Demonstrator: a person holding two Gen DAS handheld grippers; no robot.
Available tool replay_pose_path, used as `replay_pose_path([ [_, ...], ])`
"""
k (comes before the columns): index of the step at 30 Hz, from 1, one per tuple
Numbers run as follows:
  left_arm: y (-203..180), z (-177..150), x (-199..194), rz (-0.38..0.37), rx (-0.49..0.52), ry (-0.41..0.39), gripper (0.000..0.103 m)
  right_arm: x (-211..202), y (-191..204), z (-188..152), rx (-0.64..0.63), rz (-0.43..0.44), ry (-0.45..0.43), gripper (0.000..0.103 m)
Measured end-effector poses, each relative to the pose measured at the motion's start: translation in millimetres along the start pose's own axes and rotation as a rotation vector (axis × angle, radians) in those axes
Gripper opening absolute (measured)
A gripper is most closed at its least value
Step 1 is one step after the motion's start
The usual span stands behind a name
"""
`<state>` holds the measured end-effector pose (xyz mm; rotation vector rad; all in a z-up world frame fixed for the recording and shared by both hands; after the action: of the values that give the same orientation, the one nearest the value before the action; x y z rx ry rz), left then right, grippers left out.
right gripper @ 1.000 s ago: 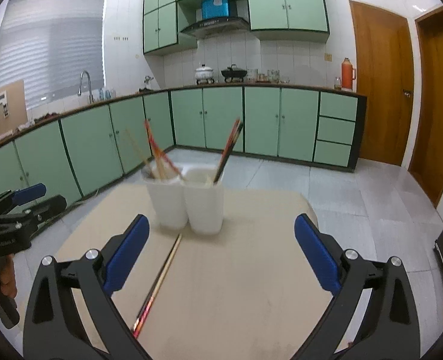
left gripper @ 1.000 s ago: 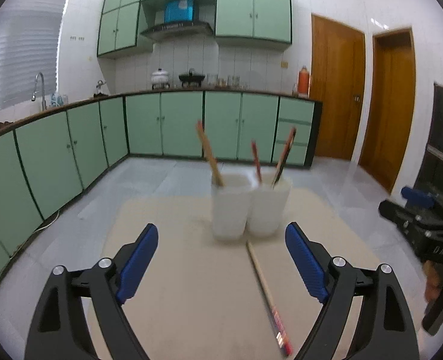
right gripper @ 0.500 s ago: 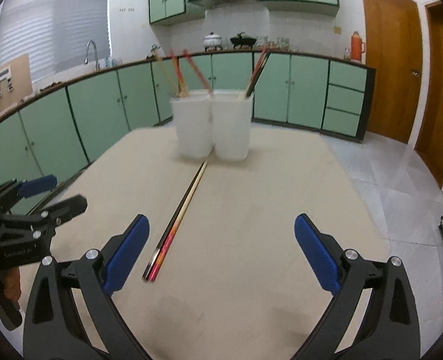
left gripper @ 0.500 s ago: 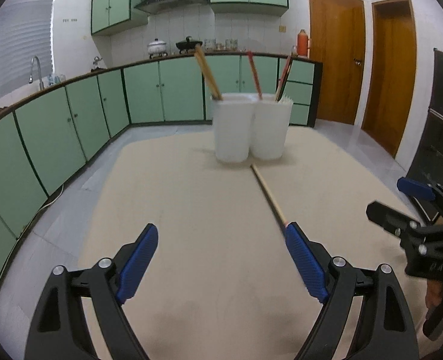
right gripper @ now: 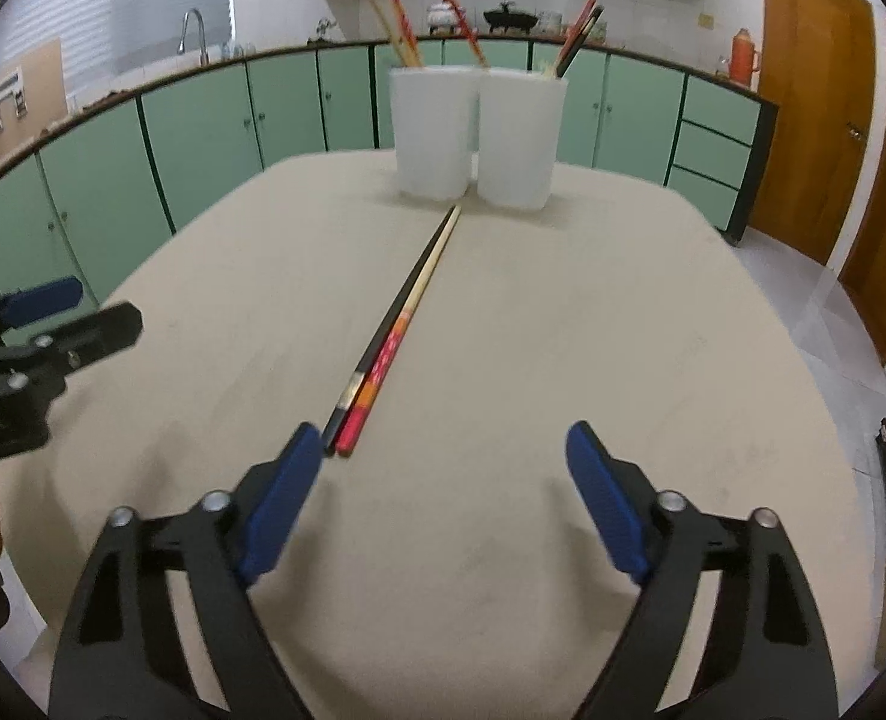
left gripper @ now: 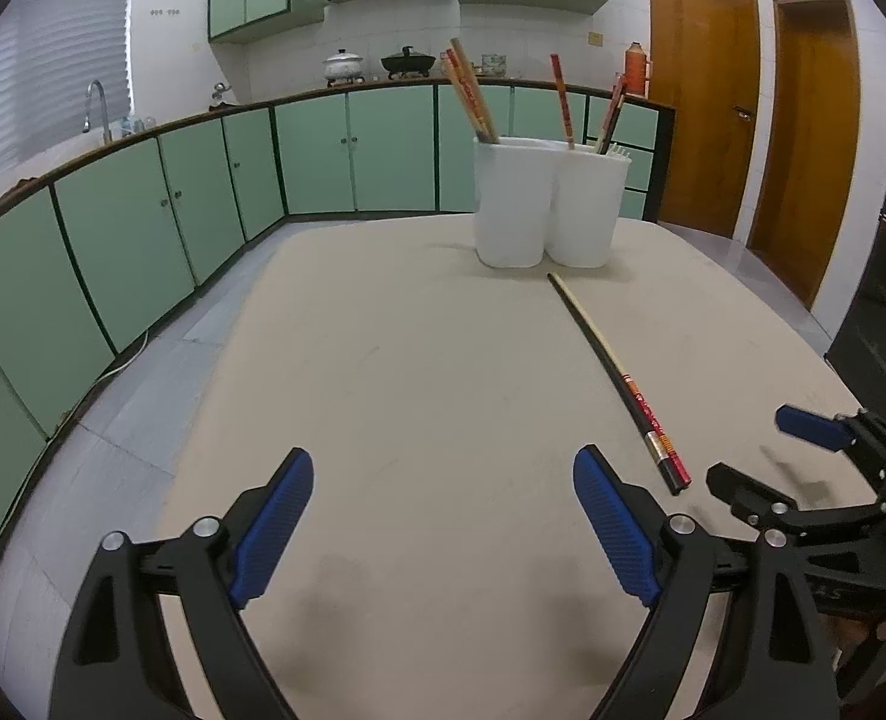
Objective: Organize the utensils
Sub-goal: 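Move both tools back to the mat and grasp a red-tipped bamboo chopstick with the right tool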
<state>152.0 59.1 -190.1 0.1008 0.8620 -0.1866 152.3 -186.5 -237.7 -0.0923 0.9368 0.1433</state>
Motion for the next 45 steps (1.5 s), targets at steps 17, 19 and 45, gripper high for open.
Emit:
replay_pose_path([
  [17,5.3,-2.2,4.9,-0.015,-0.018,0.000,0.088,15.6,9.8,5.3,-0.047,-0.046,0.066,0.070],
  [19,6.3,-2.5,5.4,-0.016,-0.020,0.001,0.088,15.7,12.9,5.4,-0.061,-0.045,0.066,0.069],
  [45,-25.5,4.4,5.0,-0.040,0.024,0.007,0.088,11.4,-17.4,5.7,0.078,0.037,0.062,0.005],
])
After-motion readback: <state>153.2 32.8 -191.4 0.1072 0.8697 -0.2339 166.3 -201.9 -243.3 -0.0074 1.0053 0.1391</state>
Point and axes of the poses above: each gripper's, at about its wrist camera, not at the fingertips, and x roughly the way its jaws point, y to its left, z to its top, the point moved 7 cm from there along x, roughly the way its jaws point, and after that the axes turned 10 degrees about y, right-handed, at the moved point
